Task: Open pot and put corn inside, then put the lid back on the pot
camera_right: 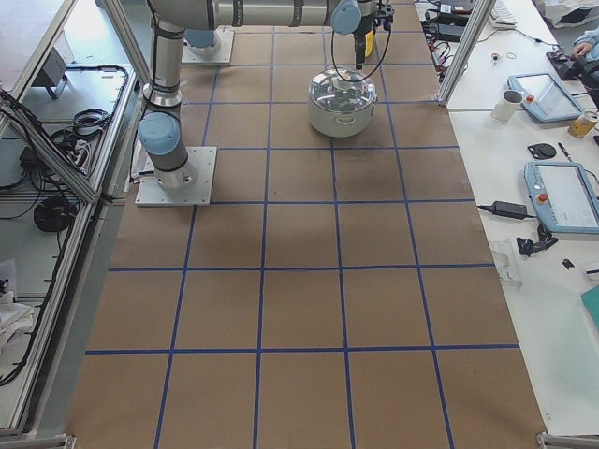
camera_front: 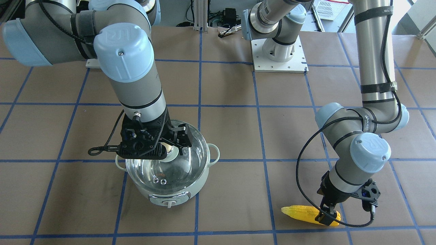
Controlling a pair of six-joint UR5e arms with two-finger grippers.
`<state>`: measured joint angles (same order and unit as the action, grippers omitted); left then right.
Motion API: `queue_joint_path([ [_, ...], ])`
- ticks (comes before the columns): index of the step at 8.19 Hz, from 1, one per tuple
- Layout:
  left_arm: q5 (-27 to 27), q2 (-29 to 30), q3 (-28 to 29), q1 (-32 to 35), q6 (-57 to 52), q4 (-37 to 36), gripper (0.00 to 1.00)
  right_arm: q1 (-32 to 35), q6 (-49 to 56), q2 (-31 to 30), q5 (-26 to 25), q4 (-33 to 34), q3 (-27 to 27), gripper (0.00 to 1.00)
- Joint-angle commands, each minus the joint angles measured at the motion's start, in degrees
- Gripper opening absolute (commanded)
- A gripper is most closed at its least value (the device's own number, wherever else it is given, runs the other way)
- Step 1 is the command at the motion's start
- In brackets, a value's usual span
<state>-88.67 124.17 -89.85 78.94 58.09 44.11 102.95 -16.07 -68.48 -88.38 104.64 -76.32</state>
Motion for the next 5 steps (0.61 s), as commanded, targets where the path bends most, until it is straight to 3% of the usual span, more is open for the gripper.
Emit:
queue_joint_path([
  [1,0.0,1.7,0.0,0.0,0.0,-0.1,1.0,1.0,-2.2,0.4,0.0,0.4,-3.6,1.0],
  [5,-0.1,2.2,0.0,0.0,2.4,-0.1,0.99,1.1,-2.0,0.4,-0.2,1.8,-7.1,1.0],
])
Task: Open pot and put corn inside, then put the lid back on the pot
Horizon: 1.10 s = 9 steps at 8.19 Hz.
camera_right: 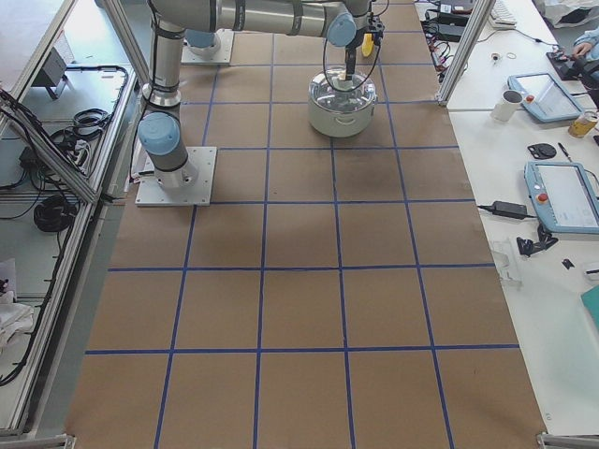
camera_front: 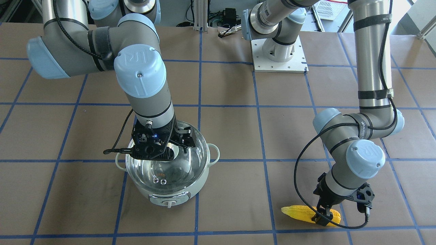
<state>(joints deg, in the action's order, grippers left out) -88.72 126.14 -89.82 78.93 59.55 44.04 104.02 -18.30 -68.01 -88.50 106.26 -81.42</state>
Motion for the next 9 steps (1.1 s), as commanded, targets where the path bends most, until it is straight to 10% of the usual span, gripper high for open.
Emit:
queue_joint_path([
  [1,-0.1,0.8,0.0,0.0,0.8,0.0,0.9,0.0,0.3,-0.1,-1.0,0.2,-2.1,1.0],
  [3,0.0,0.9,0.0,0.0,0.5,0.0,0.69,0.0,0.2,0.0,-1.4,0.3,-2.7,0.98],
  [5,0.3,0.2,-0.1,0.0,-1.7,0.3,0.05,0.0,0.9,0.2,-2.2,0.3,-2.8,0.8],
  [9,0.1,-4.7,-0.2,0.0,-1.4,4.3,0.0,0.0,0.4,0.1,-1.9,1.0,-2.7,0.43],
])
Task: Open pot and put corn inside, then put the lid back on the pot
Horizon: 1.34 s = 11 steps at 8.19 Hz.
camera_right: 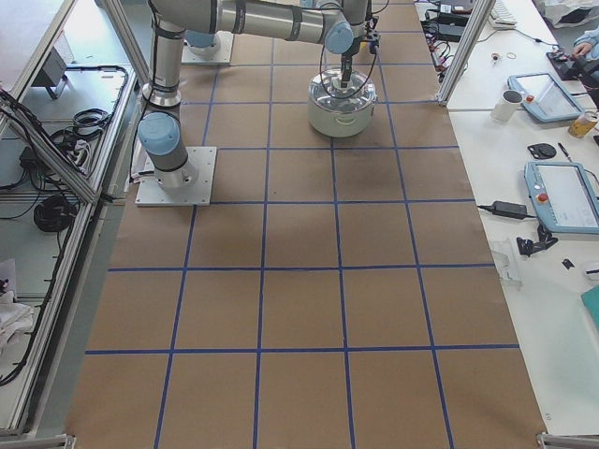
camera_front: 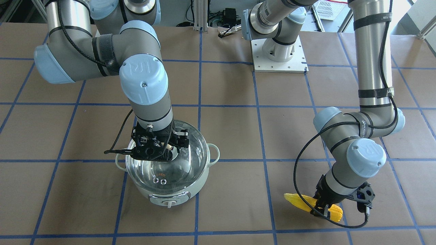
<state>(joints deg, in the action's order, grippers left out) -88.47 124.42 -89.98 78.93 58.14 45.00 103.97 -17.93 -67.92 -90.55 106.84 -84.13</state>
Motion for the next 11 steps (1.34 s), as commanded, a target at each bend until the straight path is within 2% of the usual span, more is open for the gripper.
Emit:
queue_joint_path([
  [1,-0.3,-6.4,0.0,0.1,0.2,7.1,0.0,0.0,0.0,-0.1,0.1,0.4,0.5,0.37],
  [3,-0.3,-12.1,0.0,0.1,0.3,12.2,0.0,-0.1,0.4,-0.2,0.3,0.0,2.6,0.3],
  [6,-0.4,-16.0,-0.1,0.7,2.5,14.7,0.0,-2.5,5.9,-3.3,-0.2,-4.6,4.2,0.27],
  [9,-0.4,-19.9,-0.2,5.7,10.8,15.7,0.0,-13.1,18.1,-9.9,1.8,-15.0,4.1,0.23],
  [11,-0.5,-21.1,-0.1,13.8,20.6,14.9,0.0,-20.0,31.2,-13.6,-1.0,-16.4,4.2,0.21],
])
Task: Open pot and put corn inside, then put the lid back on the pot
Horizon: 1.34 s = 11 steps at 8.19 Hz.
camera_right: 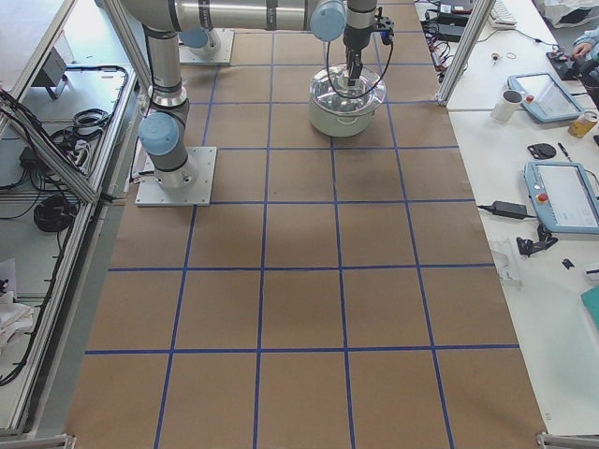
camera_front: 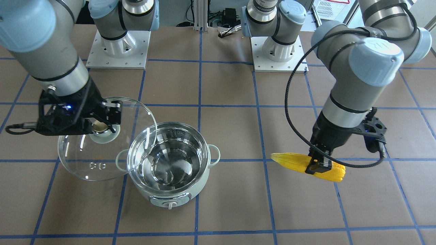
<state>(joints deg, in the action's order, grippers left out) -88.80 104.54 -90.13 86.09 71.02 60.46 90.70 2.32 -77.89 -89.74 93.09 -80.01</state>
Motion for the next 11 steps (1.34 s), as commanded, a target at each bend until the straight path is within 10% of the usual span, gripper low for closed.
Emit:
queue_joint_path([
  [1,-0.6,-1.0,0.0,9.3,10.4,-0.8,0.0,-10.1,14.6,-3.9,-1.8,-3.8,0.0,0.2],
  [11,-0.5,5.3,0.0,28.6,23.1,-14.3,0.0,-18.4,27.7,-4.1,-1.8,-3.9,0.0,0.19],
])
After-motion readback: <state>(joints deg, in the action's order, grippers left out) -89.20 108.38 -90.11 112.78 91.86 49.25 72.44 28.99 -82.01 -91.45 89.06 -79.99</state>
